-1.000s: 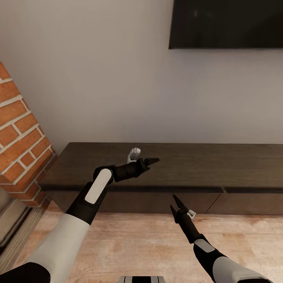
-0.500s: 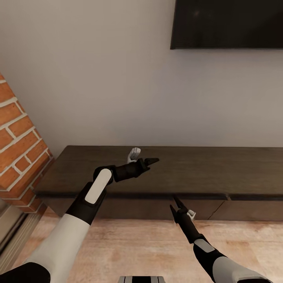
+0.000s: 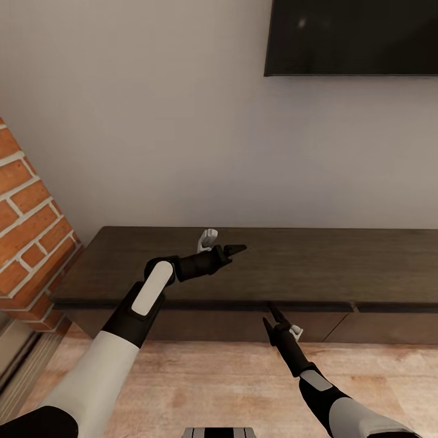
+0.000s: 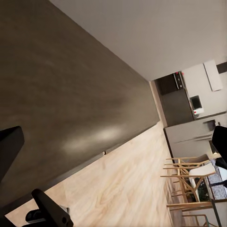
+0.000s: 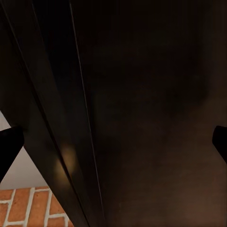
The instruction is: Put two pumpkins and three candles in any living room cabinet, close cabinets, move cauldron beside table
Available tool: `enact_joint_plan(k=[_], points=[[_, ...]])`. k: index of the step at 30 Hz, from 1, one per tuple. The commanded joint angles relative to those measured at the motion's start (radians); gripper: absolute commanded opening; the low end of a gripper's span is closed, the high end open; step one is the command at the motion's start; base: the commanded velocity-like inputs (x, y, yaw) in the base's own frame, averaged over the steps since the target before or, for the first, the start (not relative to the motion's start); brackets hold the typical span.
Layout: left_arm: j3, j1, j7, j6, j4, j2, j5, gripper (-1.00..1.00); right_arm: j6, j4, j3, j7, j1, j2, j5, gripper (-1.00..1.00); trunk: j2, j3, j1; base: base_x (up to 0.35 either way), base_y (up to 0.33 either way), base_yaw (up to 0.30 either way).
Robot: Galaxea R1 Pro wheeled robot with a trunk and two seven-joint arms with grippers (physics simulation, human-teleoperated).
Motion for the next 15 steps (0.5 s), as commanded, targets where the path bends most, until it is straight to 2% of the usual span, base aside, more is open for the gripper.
enact_joint_plan(k=[1, 15], points=[[0.001, -0.001, -0.005, 0.003, 0.001, 0.0, -0.004, 1.0, 0.008, 0.001, 0.004, 0.003, -0.002, 0.0, -0.01, 1.0, 0.0, -0.001, 0.0, 0.0, 0.0, 0.0], [0.001, -0.001, -0.005, 0.003, 0.001, 0.0, -0.004, 1.0, 0.007, 0.001, 0.004, 0.003, -0.002, 0.0, -0.008, 1.0, 0.0, -0.001, 0.0, 0.0, 0.0, 0.0]])
